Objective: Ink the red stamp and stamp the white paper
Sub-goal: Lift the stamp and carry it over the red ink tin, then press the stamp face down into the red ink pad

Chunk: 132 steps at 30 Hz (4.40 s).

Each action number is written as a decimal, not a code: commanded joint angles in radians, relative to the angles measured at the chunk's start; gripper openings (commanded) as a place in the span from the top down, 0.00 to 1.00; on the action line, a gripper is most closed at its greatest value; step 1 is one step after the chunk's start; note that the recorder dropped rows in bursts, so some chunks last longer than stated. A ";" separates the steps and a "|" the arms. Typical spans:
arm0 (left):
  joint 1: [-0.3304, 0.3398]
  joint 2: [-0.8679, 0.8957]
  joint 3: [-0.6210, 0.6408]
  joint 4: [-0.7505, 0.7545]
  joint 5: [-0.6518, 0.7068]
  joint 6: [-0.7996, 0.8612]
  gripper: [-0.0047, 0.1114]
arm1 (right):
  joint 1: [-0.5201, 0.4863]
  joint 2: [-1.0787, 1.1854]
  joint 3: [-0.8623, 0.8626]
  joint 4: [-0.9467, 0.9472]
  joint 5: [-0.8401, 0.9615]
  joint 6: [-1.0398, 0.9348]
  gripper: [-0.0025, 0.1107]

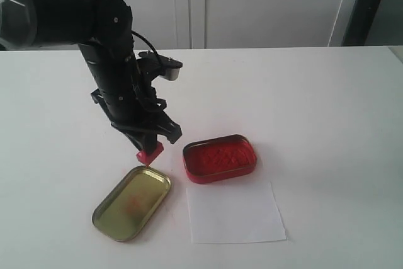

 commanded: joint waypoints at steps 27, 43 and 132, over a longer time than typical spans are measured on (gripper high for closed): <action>-0.118 0.245 -0.355 -0.102 0.102 0.099 0.96 | -0.003 -0.006 0.005 -0.008 -0.016 0.001 0.98; -0.144 0.380 -0.547 -0.051 0.180 0.120 0.96 | -0.003 -0.006 0.005 -0.008 -0.016 0.001 0.98; -0.144 0.505 -0.666 0.031 0.272 0.121 0.96 | -0.003 -0.006 0.005 -0.008 -0.016 0.001 0.98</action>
